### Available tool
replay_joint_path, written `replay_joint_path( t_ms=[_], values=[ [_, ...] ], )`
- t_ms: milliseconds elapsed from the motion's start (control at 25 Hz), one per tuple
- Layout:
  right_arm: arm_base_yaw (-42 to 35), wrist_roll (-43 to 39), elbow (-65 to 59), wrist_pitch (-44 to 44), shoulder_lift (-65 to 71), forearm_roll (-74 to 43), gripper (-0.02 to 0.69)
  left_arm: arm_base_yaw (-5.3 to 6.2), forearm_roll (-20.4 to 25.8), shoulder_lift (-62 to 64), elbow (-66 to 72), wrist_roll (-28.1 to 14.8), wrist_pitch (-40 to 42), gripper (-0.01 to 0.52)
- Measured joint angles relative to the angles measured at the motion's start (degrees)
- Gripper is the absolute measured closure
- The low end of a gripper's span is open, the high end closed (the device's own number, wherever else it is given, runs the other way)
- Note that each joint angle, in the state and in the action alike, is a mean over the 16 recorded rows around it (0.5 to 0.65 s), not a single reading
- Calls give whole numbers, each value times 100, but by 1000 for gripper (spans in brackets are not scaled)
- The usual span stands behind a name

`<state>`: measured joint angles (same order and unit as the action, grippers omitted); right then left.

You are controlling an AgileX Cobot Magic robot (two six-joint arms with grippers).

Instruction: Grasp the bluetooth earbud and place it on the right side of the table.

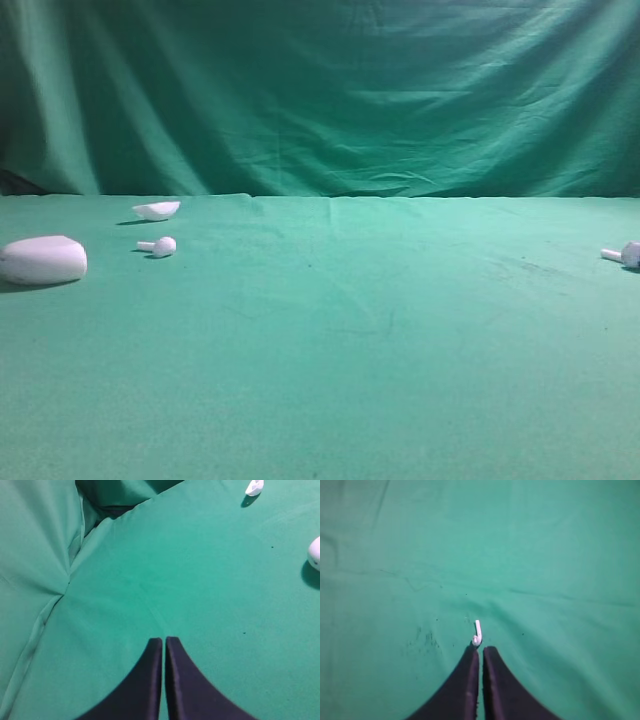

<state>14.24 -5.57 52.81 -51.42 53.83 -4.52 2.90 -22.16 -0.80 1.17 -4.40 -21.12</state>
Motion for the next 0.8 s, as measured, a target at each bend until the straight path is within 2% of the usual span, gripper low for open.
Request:
replay_joint_path(
  t_ms=[120,320,560,800],
  values=[
    [0,86,-247,-334,-903,100,659,0,0,0,0,0,0,514],
    [0,250,-830,-645,-2291,307,665,0,0,0,0,0,0,514],
    [0,433,-1511,-631,-3636,595,665,0,0,0,0,0,0,514],
    [0,511,-1801,-458,-4400,724,665,0,0,0,0,0,0,514]
  ],
)
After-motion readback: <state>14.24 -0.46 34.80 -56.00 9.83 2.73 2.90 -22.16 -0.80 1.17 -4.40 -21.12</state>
